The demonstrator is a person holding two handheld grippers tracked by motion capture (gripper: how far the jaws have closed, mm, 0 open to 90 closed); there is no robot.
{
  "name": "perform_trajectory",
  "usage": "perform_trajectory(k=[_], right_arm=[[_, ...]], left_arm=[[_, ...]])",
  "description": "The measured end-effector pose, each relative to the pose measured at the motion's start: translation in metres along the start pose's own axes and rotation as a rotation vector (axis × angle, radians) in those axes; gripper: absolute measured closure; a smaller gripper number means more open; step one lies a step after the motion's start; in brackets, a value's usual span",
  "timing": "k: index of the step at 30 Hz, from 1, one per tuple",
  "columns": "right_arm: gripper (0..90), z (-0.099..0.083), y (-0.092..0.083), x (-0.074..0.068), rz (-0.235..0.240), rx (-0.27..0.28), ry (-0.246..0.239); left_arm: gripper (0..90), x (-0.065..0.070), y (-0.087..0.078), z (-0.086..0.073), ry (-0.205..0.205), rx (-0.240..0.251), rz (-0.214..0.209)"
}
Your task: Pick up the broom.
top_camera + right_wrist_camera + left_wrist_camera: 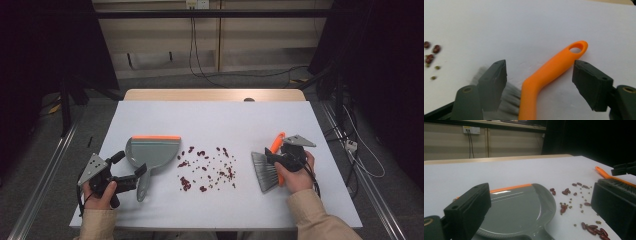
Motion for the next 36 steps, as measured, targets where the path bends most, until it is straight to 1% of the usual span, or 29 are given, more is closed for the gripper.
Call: perform_trajectory(k=[1,2,3,5,6,7,8,9,10,11,12,13,14,15,17,18,19,20,21,22,24,26,28,29,31,33,34,35,36], right_arm=[[30.2,0.000,0.004,0.001,-0.009,-0.013,0.007],[33.5,0.003,0.009,0.003,-0.016,-0.030,0.017],[33.6,0.004,0.011,0.004,-0.028,-0.042,0.020],[35.4,0.005,0.013,0.004,-0.032,-0.047,0.023],[38.5,0.005,0.016,0.004,-0.038,-0.074,0.030],[38.5,0.005,0.016,0.004,-0.038,-0.074,0.030],[41.5,0.004,0.019,0.003,-0.031,-0.098,0.048],[41.5,0.004,0.019,0.003,-0.031,-0.098,0.048],[42.1,0.002,0.021,0.003,-0.029,-0.117,0.049],[43.1,-0.002,0.022,0.002,-0.029,-0.148,0.052],[43.3,-0.004,0.023,0.002,-0.033,-0.165,0.047],[43.3,-0.004,0.023,0.002,-0.033,-0.165,0.047],[43.3,-0.006,0.023,0.004,-0.038,-0.177,0.054],[43.4,-0.007,0.023,0.004,-0.036,-0.180,0.068],[43.5,-0.007,0.023,0.003,-0.036,-0.183,0.067],[44.2,-0.006,0.024,0.001,-0.048,-0.188,0.054],[44.2,-0.006,0.024,0.001,-0.048,-0.188,0.054],[46.0,-0.006,0.024,0.000,-0.057,-0.188,0.051],[49.2,-0.006,0.023,-0.001,-0.055,-0.196,0.052],[53.3,-0.005,0.023,-0.002,-0.045,-0.198,0.040],[60.6,-0.004,0.023,-0.006,-0.026,-0.209,0.037],[63.9,-0.003,0.023,-0.008,-0.025,-0.215,0.019],[68.2,-0.002,0.024,-0.009,-0.004,-0.229,0.013],[68.2,-0.002,0.024,-0.009,-0.004,-0.229,0.013],[68.4,-0.001,0.024,-0.007,0.016,-0.233,-0.002],[68.6,0.000,0.025,-0.006,0.036,-0.240,0.003],[68.6,0.001,0.027,-0.005,0.044,-0.236,-0.007],[68.7,0.003,0.028,-0.004,0.046,-0.244,-0.001],[68.8,0.007,0.034,-0.002,0.036,-0.228,-0.017]], left_arm=[[2.7,0.000,0.000,0.000,-0.001,-0.002,0.000],[2.7,0.000,0.001,0.000,-0.006,0.000,-0.001],[2.7,0.001,0.001,0.000,-0.006,-0.001,-0.005],[2.7,0.001,0.002,-0.001,-0.004,-0.005,-0.010],[2.7,0.001,0.002,-0.001,-0.001,-0.007,-0.010],[2.7,0.001,0.002,-0.001,0.001,-0.009,-0.010],[2.7,0.001,0.002,-0.001,0.004,-0.011,-0.010],[2.7,0.001,0.002,-0.001,0.002,-0.010,-0.011],[2.7,0.001,0.002,-0.001,-0.001,-0.008,-0.011],[2.7,0.001,0.002,-0.001,-0.005,-0.005,-0.012],[2.7,0.001,0.001,-0.001,-0.005,-0.004,-0.012],[2.7,0.000,0.001,-0.001,-0.007,-0.003,-0.011],[2.8,0.000,0.001,-0.001,-0.010,-0.003,-0.010],[2.7,0.000,0.001,-0.001,-0.010,-0.003,-0.010],[2.7,0.000,0.001,-0.001,-0.010,-0.003,-0.011],[2.7,0.000,0.001,-0.001,-0.008,-0.004,-0.011],[2.7,0.001,0.001,-0.001,-0.007,-0.003,-0.012],[2.7,0.001,0.001,-0.001,-0.005,-0.003,-0.013],[2.7,0.001,0.002,-0.001,-0.006,-0.003,-0.013],[2.7,0.001,0.002,-0.001,-0.007,-0.004,-0.013],[2.7,0.001,0.002,-0.001,-0.007,-0.005,-0.012],[2.7,0.001,0.002,-0.001,-0.005,-0.004,-0.013],[2.7,0.001,0.001,-0.001,-0.005,-0.004,-0.014],[2.7,0.001,0.001,-0.001,-0.003,-0.003,-0.014],[2.7,0.001,0.002,-0.001,-0.007,-0.004,-0.014],[2.7,0.001,0.002,-0.001,-0.001,-0.008,-0.014],[2.8,0.001,0.002,-0.001,-0.001,-0.008,-0.013],[2.7,0.001,0.002,-0.001,-0.001,-0.008,-0.013],[2.7,0.001,0.003,-0.001,-0.001,-0.008,-0.015]])
Point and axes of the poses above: each handheld gripper's, and its own axes: y roughly forward along the jaws, z roughly out of its top, x roughly to its right, the point moved 6 cm from there along y, roughly forward along the jaws, and after that the axes turned 6 degrees about -y, right-handed, at the moved point
